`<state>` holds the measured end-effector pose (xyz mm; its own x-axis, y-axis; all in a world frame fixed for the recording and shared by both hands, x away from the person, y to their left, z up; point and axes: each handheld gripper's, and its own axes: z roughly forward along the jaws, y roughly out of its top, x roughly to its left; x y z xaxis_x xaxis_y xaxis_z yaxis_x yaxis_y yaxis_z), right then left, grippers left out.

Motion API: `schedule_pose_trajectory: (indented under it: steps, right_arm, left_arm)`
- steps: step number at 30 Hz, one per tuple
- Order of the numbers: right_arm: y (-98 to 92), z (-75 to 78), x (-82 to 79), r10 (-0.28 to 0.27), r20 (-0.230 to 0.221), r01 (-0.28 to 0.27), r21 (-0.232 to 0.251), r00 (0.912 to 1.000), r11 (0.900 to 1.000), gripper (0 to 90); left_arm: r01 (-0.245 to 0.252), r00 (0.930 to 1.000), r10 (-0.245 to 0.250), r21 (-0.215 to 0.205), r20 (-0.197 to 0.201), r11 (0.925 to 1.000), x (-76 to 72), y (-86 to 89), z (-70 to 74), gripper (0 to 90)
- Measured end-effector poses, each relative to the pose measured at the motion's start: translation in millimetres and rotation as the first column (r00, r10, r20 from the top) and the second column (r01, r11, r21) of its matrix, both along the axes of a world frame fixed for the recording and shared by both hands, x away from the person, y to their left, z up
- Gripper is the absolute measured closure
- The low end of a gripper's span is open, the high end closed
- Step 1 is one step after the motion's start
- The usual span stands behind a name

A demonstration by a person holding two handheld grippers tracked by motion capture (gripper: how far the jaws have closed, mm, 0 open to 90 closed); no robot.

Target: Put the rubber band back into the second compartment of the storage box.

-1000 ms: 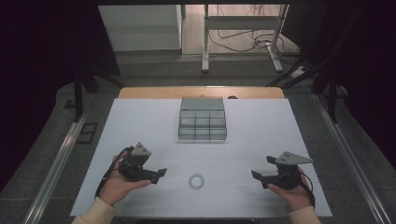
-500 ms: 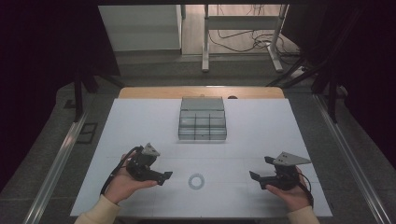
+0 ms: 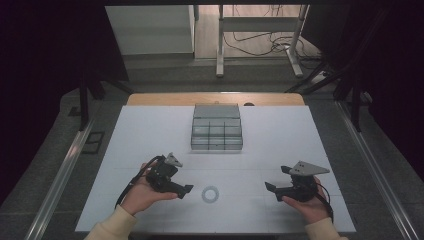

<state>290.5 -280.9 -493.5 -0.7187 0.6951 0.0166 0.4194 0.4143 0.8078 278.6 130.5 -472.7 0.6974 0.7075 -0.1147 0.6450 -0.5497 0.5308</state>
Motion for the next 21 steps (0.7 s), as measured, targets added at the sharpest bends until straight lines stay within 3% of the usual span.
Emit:
schedule_pose_trajectory:
  steps: [21]
  right_arm:
    - [-0.3, -1.1, -0.9, -0.002, -0.01, 0.002, -0.006, 0.9999, 1.0, 14.2]
  left_arm:
    - [0.089, 0.9949, -0.087, 0.03, -0.051, 0.9956, 12.0, -38.7, -4.9, 16.7]
